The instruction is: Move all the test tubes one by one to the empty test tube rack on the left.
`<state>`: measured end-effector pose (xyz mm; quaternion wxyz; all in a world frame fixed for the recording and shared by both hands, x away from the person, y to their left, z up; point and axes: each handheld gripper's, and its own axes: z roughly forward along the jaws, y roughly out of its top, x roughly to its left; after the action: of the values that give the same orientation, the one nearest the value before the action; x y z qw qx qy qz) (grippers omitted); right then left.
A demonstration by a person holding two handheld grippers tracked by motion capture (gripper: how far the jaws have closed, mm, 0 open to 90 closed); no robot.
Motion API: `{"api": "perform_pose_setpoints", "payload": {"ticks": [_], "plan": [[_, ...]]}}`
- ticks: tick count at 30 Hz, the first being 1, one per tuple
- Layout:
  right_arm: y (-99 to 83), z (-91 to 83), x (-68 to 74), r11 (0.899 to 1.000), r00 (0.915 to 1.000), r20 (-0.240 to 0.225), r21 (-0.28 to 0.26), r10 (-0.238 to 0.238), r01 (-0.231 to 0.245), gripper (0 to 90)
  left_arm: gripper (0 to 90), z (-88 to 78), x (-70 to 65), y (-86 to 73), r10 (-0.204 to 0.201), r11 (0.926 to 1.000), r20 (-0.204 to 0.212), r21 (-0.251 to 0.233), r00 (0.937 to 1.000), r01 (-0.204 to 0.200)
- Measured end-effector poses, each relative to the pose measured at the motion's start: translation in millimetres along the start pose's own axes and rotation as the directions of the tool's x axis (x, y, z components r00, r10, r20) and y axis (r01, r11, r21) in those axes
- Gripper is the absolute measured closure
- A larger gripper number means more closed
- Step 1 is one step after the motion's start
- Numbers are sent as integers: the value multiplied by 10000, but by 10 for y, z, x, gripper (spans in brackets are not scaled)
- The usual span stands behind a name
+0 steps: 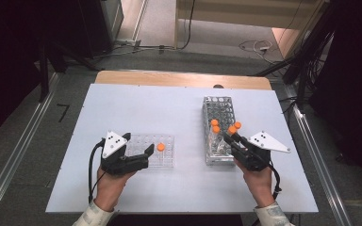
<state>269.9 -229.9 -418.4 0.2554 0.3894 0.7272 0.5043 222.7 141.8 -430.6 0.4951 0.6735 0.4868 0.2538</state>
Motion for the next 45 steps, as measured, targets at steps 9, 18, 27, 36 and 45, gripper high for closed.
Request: {"api": "perform_pose_setpoints", "payload": {"ticks": [9,18,27,36,45], "plan": [[90,-127,93,9996,9987,-500,-257,-85,73,719,118,-28,-6,14,-2,10000,43,-74,10000,3],[67,-96,306,9995,9885,-1476,-45,-332,328,719,118,-62,-39,29,48,9999,155,-156,9999,-46],[-20,7,590,9967,9675,-2450,343,-628,734,719,122,-104,-120,48,158,9997,456,-200,9988,-149],[-151,168,880,9887,9452,-3146,881,-876,1210,719,132,-144,-314,59,524,9986,1119,-164,9923,-508],[-221,280,1052,9816,9309,-3472,1053,-1137,1592,719,141,-122,-511,24,960,9952,1813,15,9787,-979]]}}
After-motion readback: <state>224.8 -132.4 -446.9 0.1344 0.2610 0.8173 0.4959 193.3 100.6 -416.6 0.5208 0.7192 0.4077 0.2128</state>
